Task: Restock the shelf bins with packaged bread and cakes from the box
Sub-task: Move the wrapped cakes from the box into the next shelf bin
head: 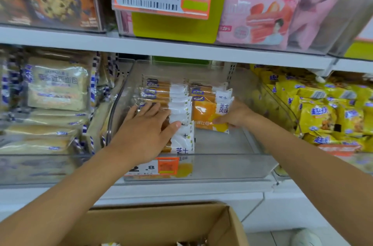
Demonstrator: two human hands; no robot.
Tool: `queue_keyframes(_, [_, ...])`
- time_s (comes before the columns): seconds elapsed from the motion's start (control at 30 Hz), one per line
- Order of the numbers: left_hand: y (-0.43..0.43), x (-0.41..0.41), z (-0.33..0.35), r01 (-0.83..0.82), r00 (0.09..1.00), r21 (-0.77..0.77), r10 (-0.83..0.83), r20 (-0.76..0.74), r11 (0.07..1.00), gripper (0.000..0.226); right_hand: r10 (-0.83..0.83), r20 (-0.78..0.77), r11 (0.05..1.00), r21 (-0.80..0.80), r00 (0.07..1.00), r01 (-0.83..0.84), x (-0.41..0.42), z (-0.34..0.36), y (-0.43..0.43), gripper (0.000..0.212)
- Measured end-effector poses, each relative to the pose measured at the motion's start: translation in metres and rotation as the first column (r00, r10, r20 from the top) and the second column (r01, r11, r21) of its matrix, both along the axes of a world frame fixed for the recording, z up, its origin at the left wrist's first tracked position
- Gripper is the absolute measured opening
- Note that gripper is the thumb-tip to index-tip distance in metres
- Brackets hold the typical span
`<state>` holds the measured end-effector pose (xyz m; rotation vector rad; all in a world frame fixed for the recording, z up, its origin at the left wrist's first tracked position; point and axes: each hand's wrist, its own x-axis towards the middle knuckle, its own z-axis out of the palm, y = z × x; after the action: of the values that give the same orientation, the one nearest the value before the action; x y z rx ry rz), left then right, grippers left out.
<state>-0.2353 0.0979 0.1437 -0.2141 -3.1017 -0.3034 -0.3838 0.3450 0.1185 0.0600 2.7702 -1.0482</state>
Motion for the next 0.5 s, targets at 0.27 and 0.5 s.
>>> queue_keyframes(0.27, [0.001,0.002,0.002,0.002,1.000,0.003,-0.002,0.000,1.000,0.065,-0.084,-0.158,0.971,-0.233,0.984,0.046,0.020,0.010,-0.002,0.121])
queue_keyframes(0.5, [0.001,0.001,0.001,0.007,1.000,0.012,-0.007,-0.005,1.000,0.064,0.485,-0.277,0.739,0.637,0.829,-0.219,0.012,0.009,-0.010,0.123])
